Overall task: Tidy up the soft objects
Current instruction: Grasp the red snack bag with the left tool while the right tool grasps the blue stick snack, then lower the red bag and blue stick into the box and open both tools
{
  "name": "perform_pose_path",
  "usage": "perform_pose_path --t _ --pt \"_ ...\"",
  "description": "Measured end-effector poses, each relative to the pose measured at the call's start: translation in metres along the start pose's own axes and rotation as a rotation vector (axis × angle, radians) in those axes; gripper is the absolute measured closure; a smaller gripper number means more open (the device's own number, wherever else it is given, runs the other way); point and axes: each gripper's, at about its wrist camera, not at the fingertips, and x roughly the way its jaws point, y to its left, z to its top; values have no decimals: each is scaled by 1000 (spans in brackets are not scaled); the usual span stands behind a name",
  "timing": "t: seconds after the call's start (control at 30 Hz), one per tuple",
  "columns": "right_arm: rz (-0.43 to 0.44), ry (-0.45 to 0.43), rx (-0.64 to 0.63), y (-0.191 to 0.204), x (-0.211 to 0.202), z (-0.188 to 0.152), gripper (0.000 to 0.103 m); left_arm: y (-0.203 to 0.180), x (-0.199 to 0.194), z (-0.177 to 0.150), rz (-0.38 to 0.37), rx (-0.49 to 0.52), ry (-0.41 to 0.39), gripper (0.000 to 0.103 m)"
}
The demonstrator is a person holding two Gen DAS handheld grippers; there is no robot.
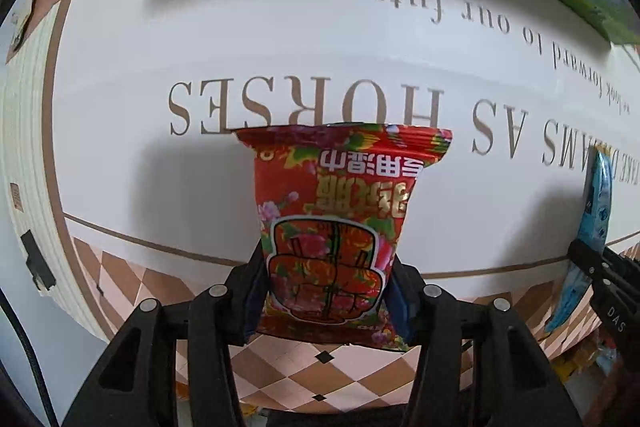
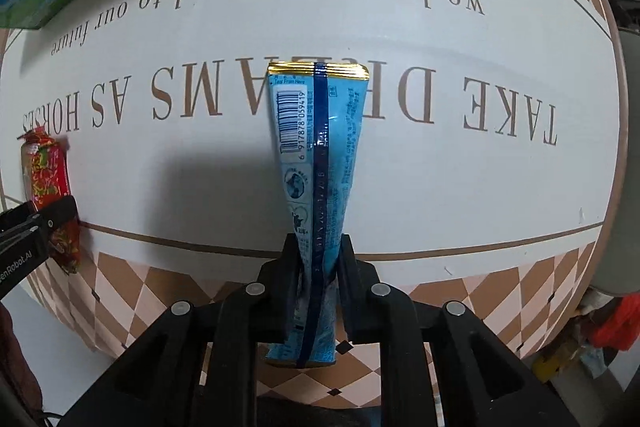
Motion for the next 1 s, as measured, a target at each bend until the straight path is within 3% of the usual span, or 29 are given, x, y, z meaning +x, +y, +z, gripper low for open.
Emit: perform_pose_path --t 0.17,0.2,0.23,0.3,0.37,0.53,0.67,0.73,0.77,1.0 --pt "9 -24 42 -7 -1 5 72 12 -1 -10 -14 -35 -12 60" --pt "6 -25 39 -7 -2 5 74 25 1 -20 -14 -32 -17 60" --pt "2 -27 26 -6 -3 5 86 22 -7 -22 -33 -29 -23 61" --pt "-15 -36 -2 2 -18 6 88 37 -52 -26 -83 -12 -63 61" --pt "25 -62 -31 4 -42 2 88 31 -98 -24 -112 18 -145 61" --pt "103 -249 -99 0 -151 12 88 24 -205 25 -187 79 -309 60" --pt "81 -369 -130 5 -216 65 88 18 -239 96 -107 76 -383 60" --pt "22 -415 -132 6 -236 104 88 13 -236 127 -80 67 -370 60" --pt "2 -419 -132 11 -241 139 88 15 -230 151 -74 58 -344 60" --pt "-61 -349 -110 8 -215 253 88 20 -192 228 -5 35 -230 60"
